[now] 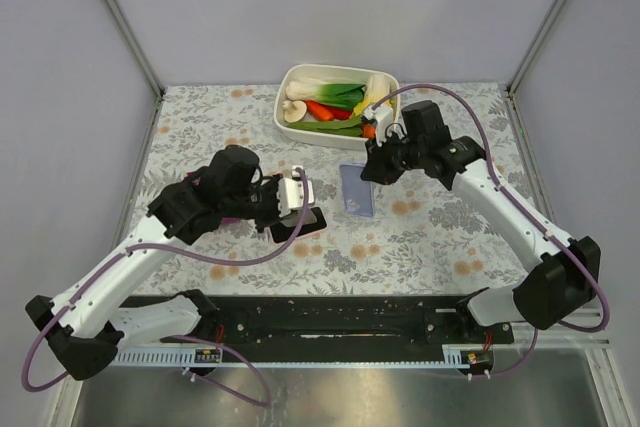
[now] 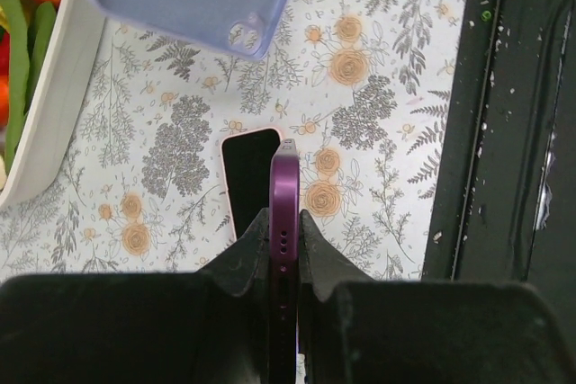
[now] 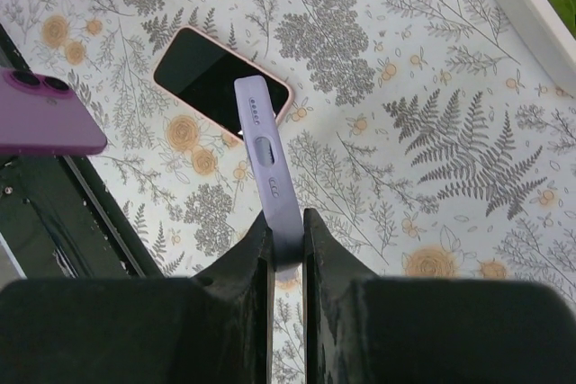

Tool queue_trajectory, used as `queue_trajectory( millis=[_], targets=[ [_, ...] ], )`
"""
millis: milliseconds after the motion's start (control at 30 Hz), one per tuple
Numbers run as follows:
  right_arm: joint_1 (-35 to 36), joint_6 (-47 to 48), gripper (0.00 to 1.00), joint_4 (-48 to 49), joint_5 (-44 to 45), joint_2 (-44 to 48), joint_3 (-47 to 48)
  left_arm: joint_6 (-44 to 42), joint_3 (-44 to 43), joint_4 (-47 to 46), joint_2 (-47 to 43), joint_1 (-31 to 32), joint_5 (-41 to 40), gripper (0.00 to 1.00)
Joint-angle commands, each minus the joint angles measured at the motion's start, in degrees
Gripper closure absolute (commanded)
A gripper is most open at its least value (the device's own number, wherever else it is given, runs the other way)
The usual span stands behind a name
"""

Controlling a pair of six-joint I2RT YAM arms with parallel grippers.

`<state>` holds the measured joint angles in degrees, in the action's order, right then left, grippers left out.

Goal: Take the phone out of the phone case
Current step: Remove the phone case from the phone, then place the phone case at the center of the board.

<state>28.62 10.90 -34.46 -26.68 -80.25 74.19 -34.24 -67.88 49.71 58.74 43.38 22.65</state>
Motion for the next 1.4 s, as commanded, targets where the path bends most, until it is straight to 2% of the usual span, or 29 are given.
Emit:
queue_trajectory(
  millis=[0, 200, 300, 433, 667, 1067, 1300, 1367],
  targets=[
    [-2.95, 3.16, 1.00, -5.26, -1.01, 2.11, 0.51, 5.05, -0.94, -7.52, 0.93, -2.41, 0.19, 1.00],
    [-7.35, 5.01, 1.00, -10.19, -2.50, 1.41, -2.55, 9.80, 1.16, -11.82, 1.82, -4.17, 0.81, 1.00],
    [-8.32, 6.59, 1.00, -10.98, -3.03, 1.76, -5.72, 12.08, 5.02, -16.39, -0.11, -4.18, 0.38, 1.00],
    [-10.69, 7.65, 1.00, -12.30, -6.36, 1.24, -8.88, 12.18, 9.77, -19.74, -1.96, -4.44, -2.61, 1.00],
    [-15.87, 9.67, 1.00, -13.44, -11.11, -1.13, -11.70, 12.70, 13.38, -22.56, -4.42, -5.23, -2.44, 1.00],
    [-21.94, 14.77, 1.00, -16.96, -14.89, -14.05, -8.89, 12.88, 12.86, -21.76, -5.13, -5.67, -0.07, 1.00],
    [-25.10, 13.28, 1.00, -16.96, -16.83, -20.12, -5.03, 12.18, 12.42, -21.15, -4.78, -5.58, 0.72, 1.00],
    [-25.46, 12.66, 0.97, -16.78, -15.61, -21.09, -4.24, 12.18, 11.98, -20.89, -4.69, -5.67, 1.16, 1.00]
  ],
)
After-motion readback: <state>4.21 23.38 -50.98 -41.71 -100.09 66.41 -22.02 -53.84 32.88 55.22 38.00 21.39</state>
